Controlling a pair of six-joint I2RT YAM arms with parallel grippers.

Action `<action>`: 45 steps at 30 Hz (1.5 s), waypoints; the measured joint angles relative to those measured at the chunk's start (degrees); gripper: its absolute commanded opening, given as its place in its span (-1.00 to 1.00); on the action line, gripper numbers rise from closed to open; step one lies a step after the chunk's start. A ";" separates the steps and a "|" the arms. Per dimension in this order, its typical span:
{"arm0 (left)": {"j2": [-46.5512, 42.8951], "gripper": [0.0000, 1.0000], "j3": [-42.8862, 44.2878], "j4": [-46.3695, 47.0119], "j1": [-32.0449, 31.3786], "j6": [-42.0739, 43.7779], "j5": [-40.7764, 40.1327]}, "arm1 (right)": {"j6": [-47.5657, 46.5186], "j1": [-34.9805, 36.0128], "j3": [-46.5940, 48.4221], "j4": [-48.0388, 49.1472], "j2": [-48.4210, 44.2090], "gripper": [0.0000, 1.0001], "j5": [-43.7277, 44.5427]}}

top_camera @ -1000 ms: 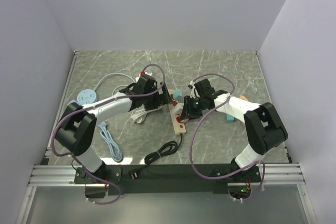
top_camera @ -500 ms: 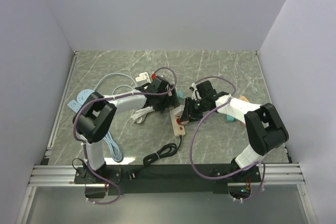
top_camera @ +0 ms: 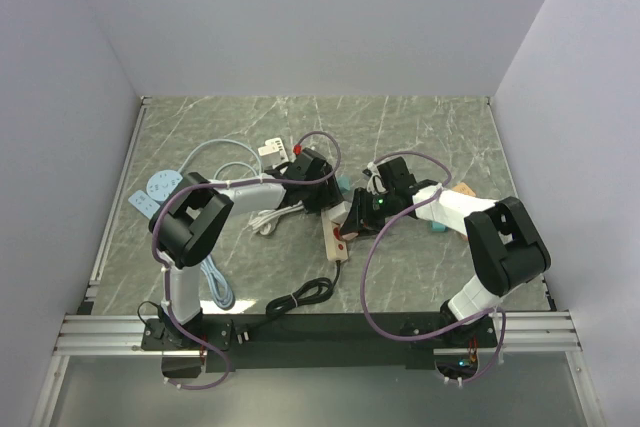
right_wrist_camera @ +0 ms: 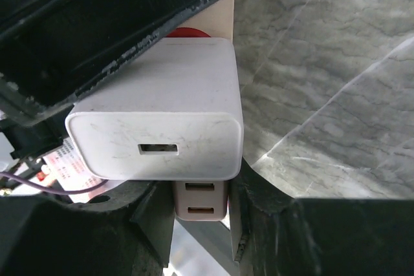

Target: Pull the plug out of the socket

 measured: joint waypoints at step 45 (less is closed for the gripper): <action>-7.85 -0.99 -6.32 11.61 -2.08 -6.29 0.98 | -5.03 -10.38 -2.62 -11.39 -19.15 -1.00 -3.50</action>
